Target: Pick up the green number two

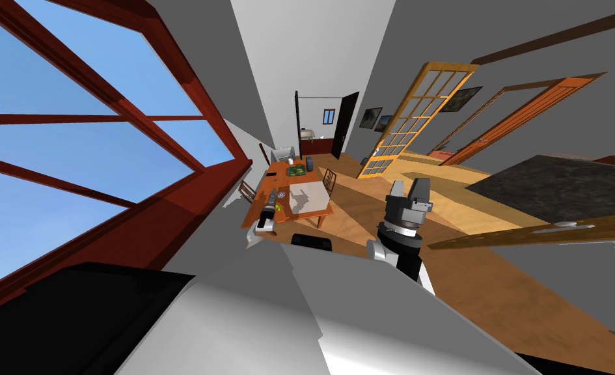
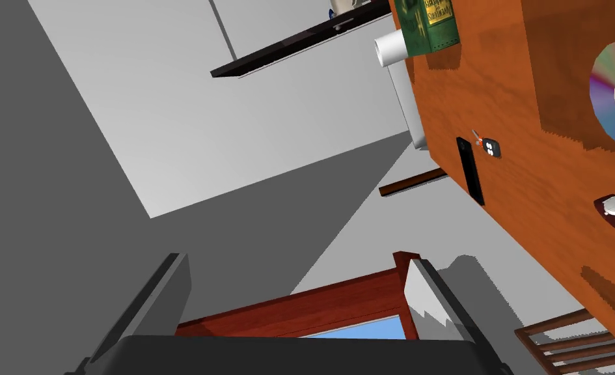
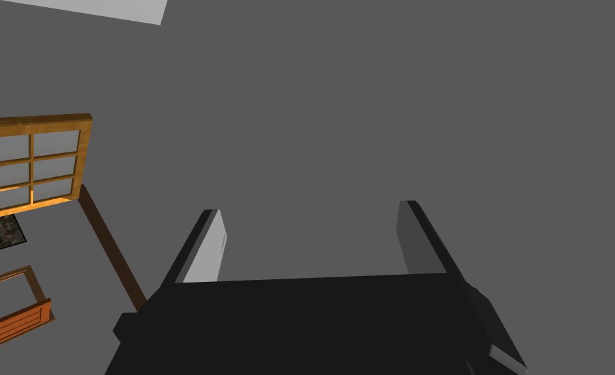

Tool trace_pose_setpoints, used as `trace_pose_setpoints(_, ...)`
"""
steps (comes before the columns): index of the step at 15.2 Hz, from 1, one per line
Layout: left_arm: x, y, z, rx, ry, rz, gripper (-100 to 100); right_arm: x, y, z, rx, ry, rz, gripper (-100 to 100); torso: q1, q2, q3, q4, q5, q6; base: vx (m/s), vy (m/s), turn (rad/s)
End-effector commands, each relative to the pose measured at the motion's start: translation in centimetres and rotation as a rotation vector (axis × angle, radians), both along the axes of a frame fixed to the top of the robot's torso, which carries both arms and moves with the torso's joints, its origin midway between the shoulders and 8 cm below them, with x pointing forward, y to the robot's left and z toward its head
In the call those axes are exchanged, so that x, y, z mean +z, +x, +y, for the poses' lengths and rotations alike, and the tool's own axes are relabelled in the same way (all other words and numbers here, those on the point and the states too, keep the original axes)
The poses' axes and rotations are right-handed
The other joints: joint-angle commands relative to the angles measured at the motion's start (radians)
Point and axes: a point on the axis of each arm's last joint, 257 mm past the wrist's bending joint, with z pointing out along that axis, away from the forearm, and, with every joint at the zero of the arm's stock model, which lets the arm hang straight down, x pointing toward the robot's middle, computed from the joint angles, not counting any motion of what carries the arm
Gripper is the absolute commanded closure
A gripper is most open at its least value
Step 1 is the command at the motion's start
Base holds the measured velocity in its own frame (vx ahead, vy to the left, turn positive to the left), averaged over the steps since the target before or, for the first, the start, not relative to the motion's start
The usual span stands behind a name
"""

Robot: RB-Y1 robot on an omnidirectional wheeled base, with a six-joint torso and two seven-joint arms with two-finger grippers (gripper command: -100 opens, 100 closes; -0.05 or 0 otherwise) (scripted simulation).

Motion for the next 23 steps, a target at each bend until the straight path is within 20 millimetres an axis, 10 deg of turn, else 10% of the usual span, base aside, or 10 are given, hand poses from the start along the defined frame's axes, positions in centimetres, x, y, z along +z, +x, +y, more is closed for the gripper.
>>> trace_pose_setpoints(1,-2.0,0.1,0.6,0.012,0.001,0.046,-100,0.0,0.0,0.0,0.0,0.0,0.0,0,0.0,0.0,0.0,0.0,0.0,0.0,0.0,0.0,0.0)
trace_pose_setpoints(23,-16.9,-2.7,2.8,0.077,-0.015,0.395,-100,0.0,0.0,0.0,0.0,0.0,0.0,0,0.007,-0.006,-0.008,-0.009,0.008,-0.001,0.001,0.0,-0.001)
